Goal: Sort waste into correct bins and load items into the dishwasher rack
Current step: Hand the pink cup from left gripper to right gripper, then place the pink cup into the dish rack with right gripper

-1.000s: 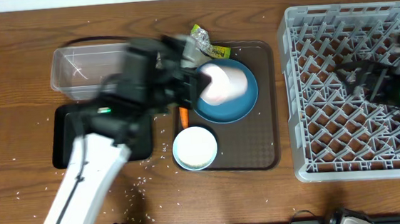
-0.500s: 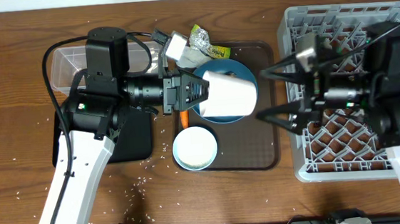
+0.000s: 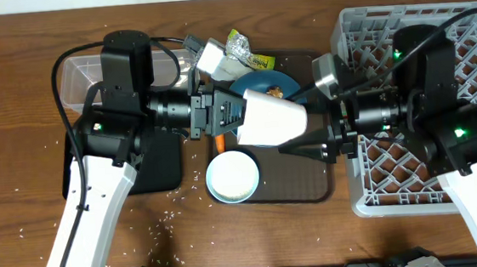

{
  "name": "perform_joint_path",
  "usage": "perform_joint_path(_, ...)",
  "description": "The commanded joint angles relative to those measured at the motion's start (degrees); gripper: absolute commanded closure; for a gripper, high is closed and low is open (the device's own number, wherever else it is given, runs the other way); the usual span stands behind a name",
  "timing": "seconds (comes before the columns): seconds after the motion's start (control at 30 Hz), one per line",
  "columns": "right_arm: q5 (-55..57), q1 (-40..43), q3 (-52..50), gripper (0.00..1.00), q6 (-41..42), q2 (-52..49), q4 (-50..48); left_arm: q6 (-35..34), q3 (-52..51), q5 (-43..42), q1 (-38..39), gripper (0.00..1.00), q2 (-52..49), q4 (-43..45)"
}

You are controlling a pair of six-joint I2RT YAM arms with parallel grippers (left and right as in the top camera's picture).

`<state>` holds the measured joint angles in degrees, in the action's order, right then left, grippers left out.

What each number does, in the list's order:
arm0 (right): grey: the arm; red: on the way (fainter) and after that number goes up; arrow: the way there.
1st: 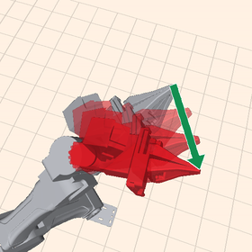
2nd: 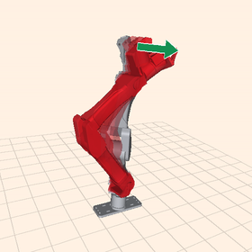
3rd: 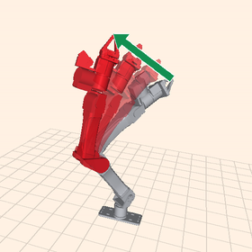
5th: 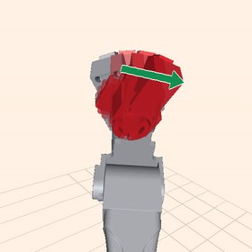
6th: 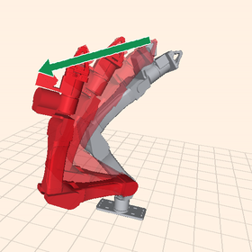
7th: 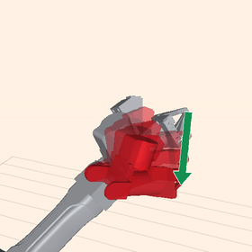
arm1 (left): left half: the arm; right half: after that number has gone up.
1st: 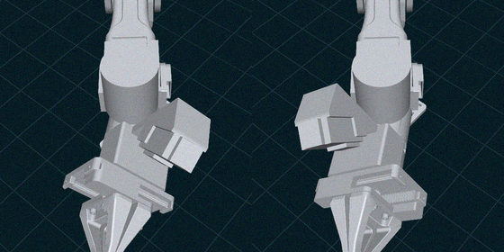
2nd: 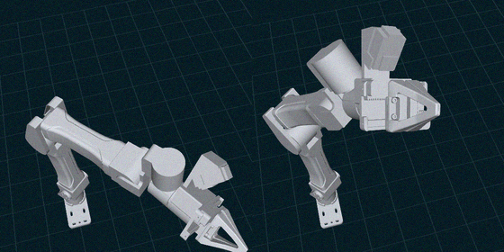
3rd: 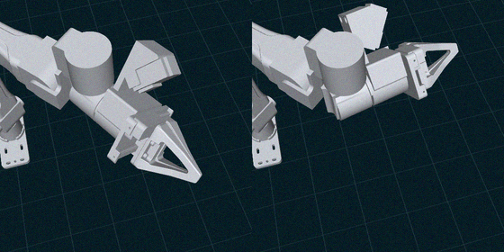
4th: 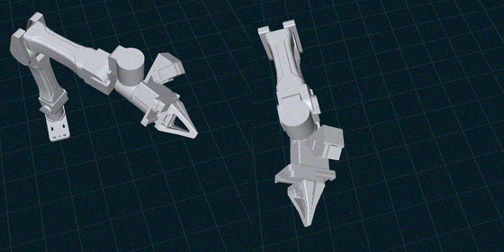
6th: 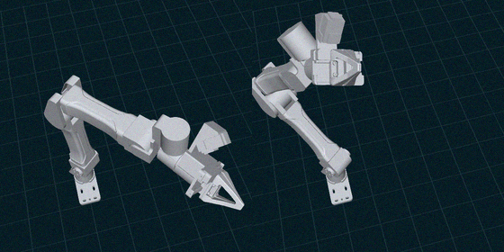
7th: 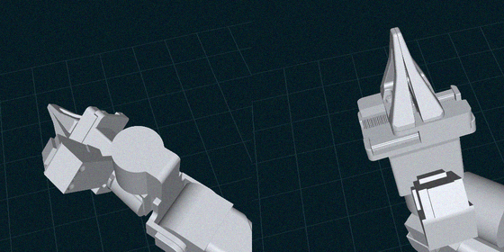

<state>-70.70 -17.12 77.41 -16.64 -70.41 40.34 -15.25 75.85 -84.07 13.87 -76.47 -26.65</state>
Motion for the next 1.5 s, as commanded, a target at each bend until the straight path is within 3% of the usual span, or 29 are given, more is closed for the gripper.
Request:
perform_joint_path(0.0,0.4,-0.7,0.6,0.41,0.4,0.0,-0.3,-0.5,0.1,-1.8,-0.3,0.94,0.1,1.2)
perform_joint_path(0.07,2.3,-0.5,0.6,0.44,0.9,0.1,-0.3,-0.5,0.1,-1.8,-0.3,0.91,0.1,2.1)
perform_joint_path(0.13,6.6,0.4,0.6,0.46,3.9,0.5,-0.3,-0.5,0.1,-1.4,-0.4,0.56,0.1,2.6)
perform_joint_path(0.17,9.2,1.2,0.6,0.46,5.6,1.0,-0.1,-0.5,0.1,-0.6,-0.7,0.46,0.1,2.8)
perform_joint_path(0.23,12.8,3.4,0.6,0.47,7.6,2.1,0.6,-0.5,0.1,1.4,-1.8,0.3,0.1,2.8)
perform_joint_path(0.33,20.2,8.8,0.6,0.47,13.4,4.1,2.4,-0.5,0.1,4.4,-4.5,0.19,0.1,2.8)
perform_joint_path(0.63,46.2,34.2,0.6,0.46,25.0,5.7,14.2,-1.0,0.1,6.1,-8.9,0.17,0.1,2.3)
perform_joint_path(0.87,58.8,52.5,0.6,0.46,36.3,1.0,17.3,-1.0,0.1,6.1,-8.9,0.17,0.1,1.0)
perform_joint_path(1.13,59.7,66.0,0.6,0.46,48.7,-9.1,14.9,-0.9,0.1,6.1,-8.9,0.17,0.1,-0.9)
perform_joint_path(1.47,57.5,76.5,0.6,0.46,53.1,-16.8,11.2,0.2,0.1,6.2,-8.9,0.17,0.1,-2.9)
